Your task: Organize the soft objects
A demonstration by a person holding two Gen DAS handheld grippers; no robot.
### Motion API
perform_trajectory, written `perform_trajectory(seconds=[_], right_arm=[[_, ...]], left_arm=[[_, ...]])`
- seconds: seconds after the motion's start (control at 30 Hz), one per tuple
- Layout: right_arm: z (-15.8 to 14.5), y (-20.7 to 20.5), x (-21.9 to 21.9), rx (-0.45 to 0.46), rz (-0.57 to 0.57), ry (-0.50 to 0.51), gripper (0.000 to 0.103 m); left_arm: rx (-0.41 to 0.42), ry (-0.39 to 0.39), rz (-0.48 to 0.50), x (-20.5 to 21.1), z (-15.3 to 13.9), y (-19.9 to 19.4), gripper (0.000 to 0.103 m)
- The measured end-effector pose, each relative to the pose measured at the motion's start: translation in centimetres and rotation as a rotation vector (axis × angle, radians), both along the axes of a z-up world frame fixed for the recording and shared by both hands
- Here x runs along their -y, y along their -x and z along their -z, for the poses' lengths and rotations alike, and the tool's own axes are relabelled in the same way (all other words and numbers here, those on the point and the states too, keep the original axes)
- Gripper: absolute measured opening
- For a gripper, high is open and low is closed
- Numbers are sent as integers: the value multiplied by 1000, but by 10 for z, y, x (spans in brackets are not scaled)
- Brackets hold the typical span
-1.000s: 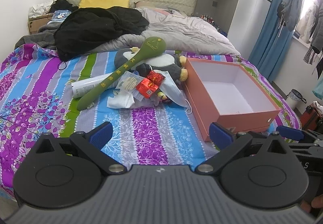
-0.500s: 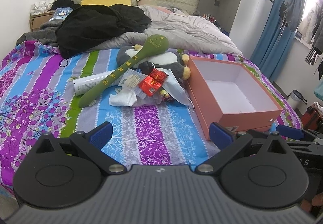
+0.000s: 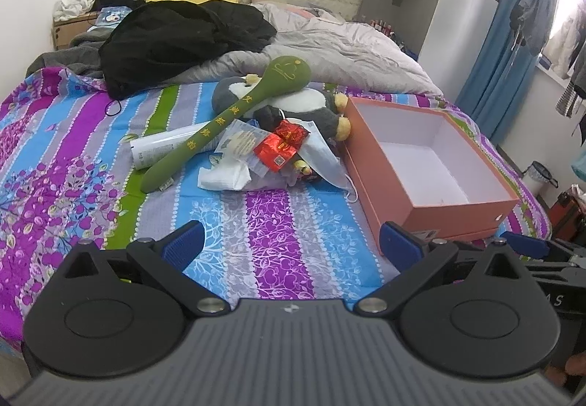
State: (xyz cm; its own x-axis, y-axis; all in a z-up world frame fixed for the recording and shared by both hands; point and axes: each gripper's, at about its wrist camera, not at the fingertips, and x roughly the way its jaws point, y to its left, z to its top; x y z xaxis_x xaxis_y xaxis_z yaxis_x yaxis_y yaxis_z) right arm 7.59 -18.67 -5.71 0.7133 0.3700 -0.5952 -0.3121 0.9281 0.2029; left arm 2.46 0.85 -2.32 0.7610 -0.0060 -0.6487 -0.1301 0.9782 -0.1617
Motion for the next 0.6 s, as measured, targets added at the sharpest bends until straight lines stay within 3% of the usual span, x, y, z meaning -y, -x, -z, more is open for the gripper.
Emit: perform_trajectory(seconds=[0.6], right_arm=[[2,-38,-16,-8,-44,-41,103]], left_arm=[[-23,-16,-29,-24,7,-33,103]])
